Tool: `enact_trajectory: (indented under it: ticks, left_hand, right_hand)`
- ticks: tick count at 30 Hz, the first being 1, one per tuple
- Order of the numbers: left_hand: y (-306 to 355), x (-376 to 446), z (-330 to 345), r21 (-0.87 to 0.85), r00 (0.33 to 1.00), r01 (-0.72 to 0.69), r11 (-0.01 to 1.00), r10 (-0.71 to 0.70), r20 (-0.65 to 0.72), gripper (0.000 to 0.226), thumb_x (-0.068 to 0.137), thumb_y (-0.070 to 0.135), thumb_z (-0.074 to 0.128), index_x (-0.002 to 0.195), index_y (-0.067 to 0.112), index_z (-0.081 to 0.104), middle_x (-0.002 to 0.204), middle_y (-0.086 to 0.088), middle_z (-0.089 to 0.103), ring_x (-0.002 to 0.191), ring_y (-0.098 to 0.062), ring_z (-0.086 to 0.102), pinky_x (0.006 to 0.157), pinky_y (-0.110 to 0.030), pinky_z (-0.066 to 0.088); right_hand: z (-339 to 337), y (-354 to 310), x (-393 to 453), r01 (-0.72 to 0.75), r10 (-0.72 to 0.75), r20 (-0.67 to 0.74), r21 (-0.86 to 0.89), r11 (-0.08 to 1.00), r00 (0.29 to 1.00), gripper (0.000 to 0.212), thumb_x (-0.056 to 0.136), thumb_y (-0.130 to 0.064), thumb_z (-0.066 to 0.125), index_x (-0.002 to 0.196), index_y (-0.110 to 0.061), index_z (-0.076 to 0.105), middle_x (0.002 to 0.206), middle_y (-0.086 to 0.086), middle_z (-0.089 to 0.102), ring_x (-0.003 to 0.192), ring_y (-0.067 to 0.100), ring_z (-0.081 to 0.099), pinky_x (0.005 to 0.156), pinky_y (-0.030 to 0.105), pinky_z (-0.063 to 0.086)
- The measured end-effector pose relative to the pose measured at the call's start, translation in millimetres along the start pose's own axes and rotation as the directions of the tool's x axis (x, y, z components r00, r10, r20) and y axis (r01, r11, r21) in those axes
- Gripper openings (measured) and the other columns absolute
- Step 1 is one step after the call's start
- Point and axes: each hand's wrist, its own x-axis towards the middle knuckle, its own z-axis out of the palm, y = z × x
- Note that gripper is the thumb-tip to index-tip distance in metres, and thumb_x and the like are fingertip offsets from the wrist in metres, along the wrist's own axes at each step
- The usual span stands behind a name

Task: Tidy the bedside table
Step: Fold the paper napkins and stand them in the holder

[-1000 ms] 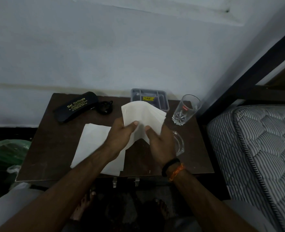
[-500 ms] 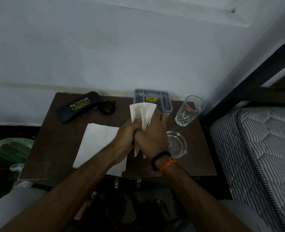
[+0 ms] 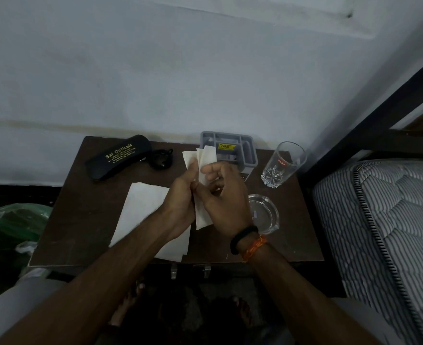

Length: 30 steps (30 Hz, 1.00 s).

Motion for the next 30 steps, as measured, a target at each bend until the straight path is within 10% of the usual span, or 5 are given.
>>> enact_trajectory:
  ticks: [9,15,21,30]
  left_hand:
    - [4.3,1.6,-6.7,0.107,0.999,0.029,0.994,-0.033,0.033,0.037,0.096,0.037,0.051,0.081,0.017,0.078,0.087,-0.006,0.075,0.086,-0.018,0.072,0.097,-0.039,0.049]
    - [10.1,4.1,-10.5,0.022,0.991,0.059,0.998,-0.055,-0.119,0.025,0.092,0.030,0.062,0.111,0.015,0.068,0.091,-0.009,0.075,0.082,-0.027,0.070,0.080,-0.044,0.057]
    - [13.1,4.9,-11.0,-0.029,0.992,0.028,0.999,-0.032,-0.119,0.021,0.093,0.028,0.059,0.107,0.016,0.067,0.085,-0.007,0.074,0.077,-0.024,0.069,0.072,-0.041,0.055]
    - [11.9,3.8,-10.5,0.086,0.996,0.059,0.995,-0.053,-0.078,0.042,0.083,0.035,0.067,0.120,0.016,0.065,0.100,-0.011,0.070,0.096,-0.028,0.066,0.085,-0.047,0.056]
  right_hand:
    - [-14.3,-5.3,2.4,0.021,-0.028,0.208,0.033,0.999,0.978,0.005,0.082,-0.014,0.073,0.086,-0.016,0.070,0.086,-0.006,0.069,0.080,0.007,0.064,0.072,0.021,0.053]
    - [-30.7,-2.4,12.6,-0.099,0.098,-0.034,-0.024,0.995,0.995,0.016,0.082,-0.025,0.074,0.090,-0.023,0.061,0.088,-0.009,0.064,0.080,0.003,0.060,0.071,0.020,0.051]
    - [-24.9,2.3,11.8,-0.509,0.415,0.367,0.211,0.834,0.832,0.031,0.093,-0.044,0.058,0.109,-0.019,0.056,0.114,0.000,0.065,0.105,0.020,0.064,0.097,0.049,0.052]
    - [-20.2,3.4,11.5,-0.490,0.281,0.503,0.350,0.799,0.817,0.035,0.089,-0.017,0.069,0.123,-0.015,0.063,0.115,0.004,0.072,0.104,0.022,0.069,0.090,0.040,0.057]
